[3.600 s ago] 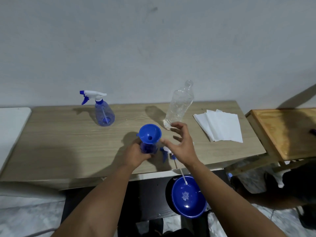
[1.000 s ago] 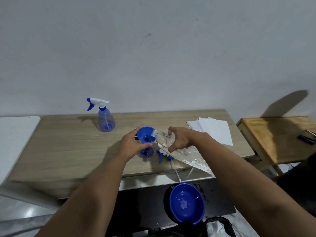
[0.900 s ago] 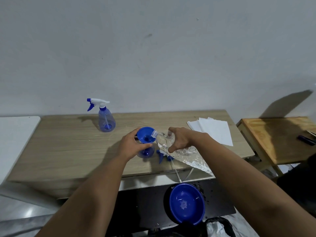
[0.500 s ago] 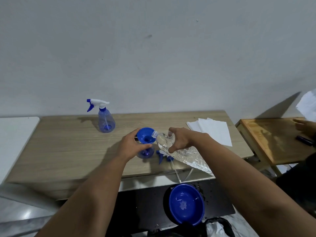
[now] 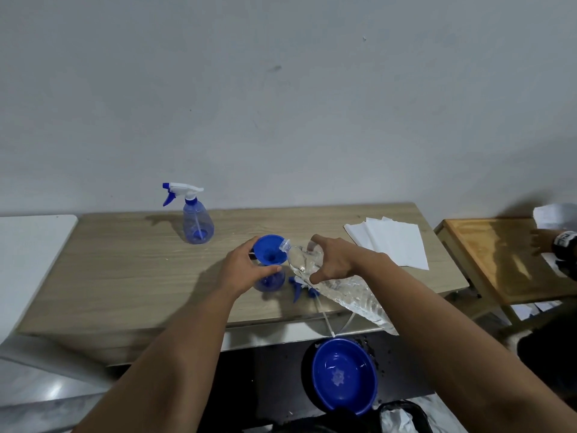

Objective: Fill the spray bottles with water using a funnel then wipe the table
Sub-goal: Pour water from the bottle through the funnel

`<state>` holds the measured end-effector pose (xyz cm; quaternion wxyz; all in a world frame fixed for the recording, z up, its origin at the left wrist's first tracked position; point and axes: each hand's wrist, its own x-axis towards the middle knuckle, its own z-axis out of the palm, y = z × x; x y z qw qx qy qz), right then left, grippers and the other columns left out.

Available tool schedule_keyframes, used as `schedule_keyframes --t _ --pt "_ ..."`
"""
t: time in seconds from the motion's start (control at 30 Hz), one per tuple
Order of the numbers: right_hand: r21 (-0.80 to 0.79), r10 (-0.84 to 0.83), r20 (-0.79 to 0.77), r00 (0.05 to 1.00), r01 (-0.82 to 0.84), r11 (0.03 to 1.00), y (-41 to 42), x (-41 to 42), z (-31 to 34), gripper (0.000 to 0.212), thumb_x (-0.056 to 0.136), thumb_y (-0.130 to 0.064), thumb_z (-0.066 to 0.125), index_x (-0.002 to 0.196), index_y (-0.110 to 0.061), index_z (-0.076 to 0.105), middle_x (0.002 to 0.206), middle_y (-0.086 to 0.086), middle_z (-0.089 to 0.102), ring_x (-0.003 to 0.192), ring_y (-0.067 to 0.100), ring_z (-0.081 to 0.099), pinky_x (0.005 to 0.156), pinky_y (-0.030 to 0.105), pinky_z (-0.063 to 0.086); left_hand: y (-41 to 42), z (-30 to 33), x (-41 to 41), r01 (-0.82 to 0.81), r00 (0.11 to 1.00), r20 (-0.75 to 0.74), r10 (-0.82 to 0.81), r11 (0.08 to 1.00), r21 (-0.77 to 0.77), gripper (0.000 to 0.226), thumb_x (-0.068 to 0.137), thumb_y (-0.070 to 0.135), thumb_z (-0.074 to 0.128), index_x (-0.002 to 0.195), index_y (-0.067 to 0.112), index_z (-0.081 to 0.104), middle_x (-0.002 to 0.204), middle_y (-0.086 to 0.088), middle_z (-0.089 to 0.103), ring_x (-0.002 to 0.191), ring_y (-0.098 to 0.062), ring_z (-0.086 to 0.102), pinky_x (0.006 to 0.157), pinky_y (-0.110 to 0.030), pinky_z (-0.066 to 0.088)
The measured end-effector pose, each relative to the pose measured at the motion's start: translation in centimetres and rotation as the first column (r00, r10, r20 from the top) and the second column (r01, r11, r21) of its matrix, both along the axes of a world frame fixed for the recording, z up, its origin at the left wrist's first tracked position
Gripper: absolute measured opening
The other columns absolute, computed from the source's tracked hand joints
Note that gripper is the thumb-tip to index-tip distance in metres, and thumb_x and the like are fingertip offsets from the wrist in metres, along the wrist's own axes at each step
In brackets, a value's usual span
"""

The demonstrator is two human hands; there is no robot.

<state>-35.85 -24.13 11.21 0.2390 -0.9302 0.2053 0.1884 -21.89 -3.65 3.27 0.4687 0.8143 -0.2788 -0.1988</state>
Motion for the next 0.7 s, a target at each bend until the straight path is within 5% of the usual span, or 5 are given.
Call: schedule_keyframes --t 0.17,0.43,0.57,0.7 --pt "0.188 -0.176 0.286 0.942 0.125 0.974 -0.3 -1.5 -0.7 0.061 0.068 -0.031 0.085 0.119 -0.036 0.052 0.087 0.009 0.071 0.072 0.016 0.062 0.08 0.037 0.057 0.3 0.0 0.1 0.007 1.0 -0.026 -0.007 1.0 0.008 0.097 0.051 0.054 0.093 0.136 0.038 0.051 0.117 0.024 0.062 0.108 -0.004 0.061 0.095 -0.031 0.051" --pt "0.488 -0.529 0.613 0.587 0.245 0.838 -2.8 -1.3 0.8 0.057 0.076 -0.019 0.089 0.123 -0.031 0.058 0.1 0.006 0.067 0.078 0.014 0.067 0.078 0.031 0.06 1.1 -1.9 1.2 0.006 0.989 -0.145 0.008 0.995 0.095 0.142 0.042 0.056 0.096 0.157 0.038 0.014 0.143 0.009 0.049 0.13 -0.013 0.049 0.105 -0.043 0.048" --pt "0.561 -0.614 0.645 0.455 0.264 0.785 -4.2 1.8 1.4 0.061 0.079 -0.012 0.088 0.129 -0.024 0.055 0.104 0.009 0.068 0.079 0.012 0.067 0.076 0.025 0.06 0.6 -2.9 1.2 0.049 0.983 -0.18 -0.027 0.991 0.123 0.124 0.053 0.044 0.097 0.155 0.028 0.028 0.146 0.007 0.048 0.134 -0.013 0.045 0.104 -0.033 0.042" --pt "0.588 -0.666 0.649 0.368 0.314 0.746 -5.5 5.8 -0.2 0.066 0.075 -0.021 0.089 0.129 -0.027 0.052 0.111 0.005 0.068 0.094 0.015 0.07 0.082 0.025 0.059 -0.6 -4.0 1.2 0.086 0.983 -0.175 -0.061 0.987 0.136 0.08 0.059 0.04 0.095 0.128 0.029 0.056 0.123 0.018 0.062 0.113 -0.001 0.057 0.083 -0.014 0.04"
